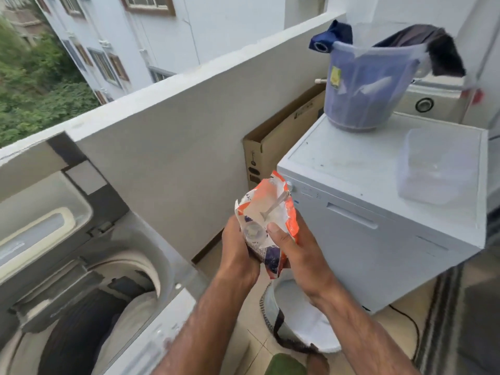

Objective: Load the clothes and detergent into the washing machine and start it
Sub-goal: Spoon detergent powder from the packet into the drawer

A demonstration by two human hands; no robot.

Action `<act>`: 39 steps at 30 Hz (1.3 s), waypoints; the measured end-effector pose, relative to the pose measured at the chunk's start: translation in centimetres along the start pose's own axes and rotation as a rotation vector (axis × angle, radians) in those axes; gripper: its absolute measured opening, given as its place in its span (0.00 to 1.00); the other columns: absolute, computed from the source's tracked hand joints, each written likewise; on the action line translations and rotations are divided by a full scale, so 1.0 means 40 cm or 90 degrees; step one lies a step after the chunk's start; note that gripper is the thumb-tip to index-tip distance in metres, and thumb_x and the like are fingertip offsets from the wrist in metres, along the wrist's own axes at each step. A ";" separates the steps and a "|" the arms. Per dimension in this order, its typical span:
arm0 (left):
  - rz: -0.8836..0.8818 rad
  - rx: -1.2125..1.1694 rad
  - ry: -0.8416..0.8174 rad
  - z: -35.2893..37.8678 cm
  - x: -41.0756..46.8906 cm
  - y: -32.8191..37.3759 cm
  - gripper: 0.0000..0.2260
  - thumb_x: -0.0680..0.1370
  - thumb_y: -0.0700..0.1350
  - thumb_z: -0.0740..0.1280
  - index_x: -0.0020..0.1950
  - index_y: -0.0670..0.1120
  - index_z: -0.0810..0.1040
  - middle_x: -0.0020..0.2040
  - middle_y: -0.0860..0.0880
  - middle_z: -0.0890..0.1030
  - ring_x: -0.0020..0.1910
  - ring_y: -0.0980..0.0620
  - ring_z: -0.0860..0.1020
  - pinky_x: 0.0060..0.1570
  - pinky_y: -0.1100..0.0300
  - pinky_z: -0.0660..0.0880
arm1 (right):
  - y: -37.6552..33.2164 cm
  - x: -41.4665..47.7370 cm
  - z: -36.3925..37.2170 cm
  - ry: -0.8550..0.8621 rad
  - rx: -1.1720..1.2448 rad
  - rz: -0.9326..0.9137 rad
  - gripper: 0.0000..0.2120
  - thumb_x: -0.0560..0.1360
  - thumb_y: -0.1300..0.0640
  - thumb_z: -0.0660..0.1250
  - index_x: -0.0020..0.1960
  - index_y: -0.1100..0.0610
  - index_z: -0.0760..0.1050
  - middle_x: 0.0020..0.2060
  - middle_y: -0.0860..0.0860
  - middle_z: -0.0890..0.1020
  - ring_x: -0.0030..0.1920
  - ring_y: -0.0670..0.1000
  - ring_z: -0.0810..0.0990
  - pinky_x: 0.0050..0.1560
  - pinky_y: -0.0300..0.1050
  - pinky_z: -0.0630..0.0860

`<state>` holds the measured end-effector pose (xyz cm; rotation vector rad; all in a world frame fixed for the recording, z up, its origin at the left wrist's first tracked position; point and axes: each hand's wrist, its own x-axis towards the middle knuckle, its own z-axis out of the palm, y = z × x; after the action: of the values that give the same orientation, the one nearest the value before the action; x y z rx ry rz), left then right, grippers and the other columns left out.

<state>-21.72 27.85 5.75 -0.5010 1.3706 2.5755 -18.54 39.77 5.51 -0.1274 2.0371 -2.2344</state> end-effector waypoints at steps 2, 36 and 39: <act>-0.009 0.036 0.021 0.074 0.056 -0.035 0.24 0.83 0.59 0.59 0.65 0.42 0.82 0.62 0.39 0.85 0.62 0.37 0.83 0.68 0.40 0.77 | -0.003 0.039 -0.086 0.006 0.001 -0.001 0.22 0.82 0.46 0.66 0.75 0.35 0.68 0.65 0.35 0.81 0.66 0.41 0.81 0.61 0.41 0.81; -0.235 0.382 -0.210 1.105 0.736 -0.421 0.17 0.71 0.51 0.64 0.52 0.40 0.80 0.43 0.41 0.80 0.37 0.43 0.80 0.36 0.60 0.77 | -0.121 0.436 -1.094 0.427 0.020 0.161 0.19 0.79 0.60 0.67 0.67 0.45 0.78 0.57 0.46 0.87 0.58 0.50 0.85 0.55 0.46 0.80; -0.257 0.397 -0.162 1.080 0.816 -0.494 0.37 0.62 0.56 0.70 0.68 0.38 0.78 0.56 0.38 0.83 0.47 0.38 0.83 0.41 0.54 0.79 | -0.095 0.466 -1.095 0.450 0.064 0.195 0.22 0.79 0.67 0.61 0.67 0.46 0.78 0.56 0.48 0.86 0.55 0.50 0.84 0.44 0.38 0.77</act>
<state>-54.82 74.79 0.67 -0.2872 1.6603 1.7094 -43.18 80.64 4.91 1.0456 2.0085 -2.3646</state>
